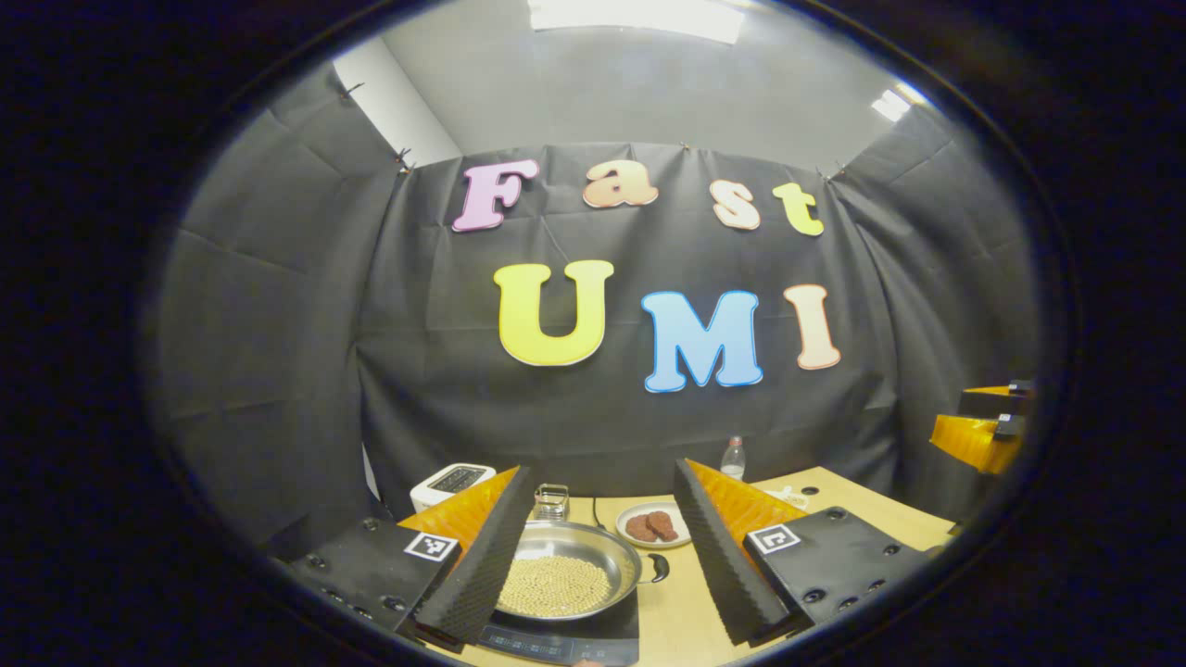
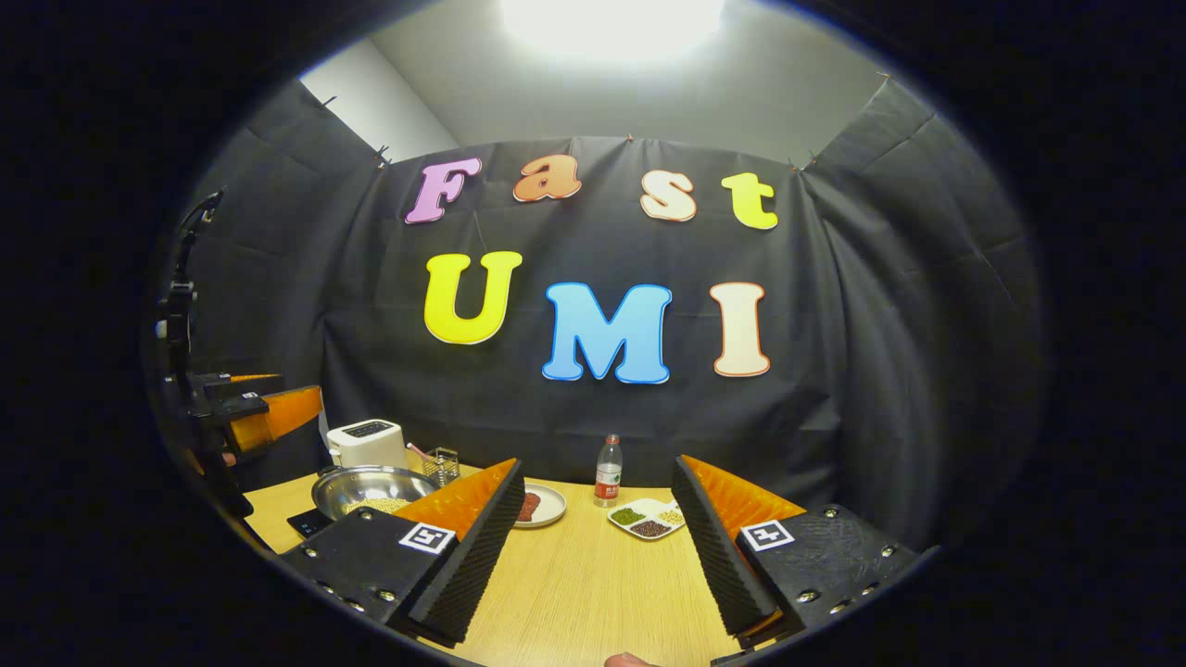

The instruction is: First push the handle of the pot to place it horizontally, then grasp the pot with both hands and set it on the induction cooktop.

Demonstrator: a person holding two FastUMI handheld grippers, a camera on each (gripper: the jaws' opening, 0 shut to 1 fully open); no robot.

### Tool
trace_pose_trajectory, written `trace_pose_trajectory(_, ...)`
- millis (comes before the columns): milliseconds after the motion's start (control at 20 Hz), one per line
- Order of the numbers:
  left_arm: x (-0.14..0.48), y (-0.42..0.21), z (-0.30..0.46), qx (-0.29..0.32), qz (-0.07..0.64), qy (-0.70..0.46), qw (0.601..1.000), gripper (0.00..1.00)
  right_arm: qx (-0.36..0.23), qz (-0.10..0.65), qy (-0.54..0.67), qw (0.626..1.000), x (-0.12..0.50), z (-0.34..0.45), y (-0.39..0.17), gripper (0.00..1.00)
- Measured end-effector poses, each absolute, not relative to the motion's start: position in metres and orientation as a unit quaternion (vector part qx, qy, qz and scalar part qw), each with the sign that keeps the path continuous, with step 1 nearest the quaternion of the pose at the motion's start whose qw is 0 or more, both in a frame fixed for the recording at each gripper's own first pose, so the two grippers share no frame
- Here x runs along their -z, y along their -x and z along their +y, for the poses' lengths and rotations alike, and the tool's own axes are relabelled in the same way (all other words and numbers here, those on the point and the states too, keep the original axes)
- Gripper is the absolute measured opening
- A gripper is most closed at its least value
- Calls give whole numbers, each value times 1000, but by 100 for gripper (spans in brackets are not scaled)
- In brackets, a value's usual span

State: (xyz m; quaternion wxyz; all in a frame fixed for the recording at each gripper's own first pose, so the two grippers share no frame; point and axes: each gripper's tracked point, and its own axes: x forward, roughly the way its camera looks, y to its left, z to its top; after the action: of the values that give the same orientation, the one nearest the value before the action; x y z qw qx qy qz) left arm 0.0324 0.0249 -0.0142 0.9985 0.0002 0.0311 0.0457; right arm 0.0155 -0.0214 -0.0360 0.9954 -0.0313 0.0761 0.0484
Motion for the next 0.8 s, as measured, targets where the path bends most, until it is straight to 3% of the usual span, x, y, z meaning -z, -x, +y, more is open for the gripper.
trace_pose_trajectory(50, 11, -26, 27, -46, 28, -1, 999, 91, -46, 72, 27, 996, 31, -20, -12, 96)
trace_pose_trajectory(100, 7, -20, 29, -47, 25, -1, 999, 91, -41, 64, 21, 997, 27, -19, -9, 96)
trace_pose_trajectory(150, 4, -14, 32, -48, 23, -2, 999, 100, -35, 60, 17, 997, 23, -18, -6, 96)
trace_pose_trajectory(250, -3, -2, 40, -46, 16, -9, 999, 91, -31, 57, 13, 998, 19, -13, 2, 96)
trace_pose_trajectory(350, -11, 9, 47, -45, 8, -9, 999, 100, -23, 53, 12, 998, 14, -9, 7, 96)
trace_pose_trajectory(800, -25, 35, 74, -48, -11, -8, 999, 98, -16, 37, 11, 999, -4, 12, 27, 96)
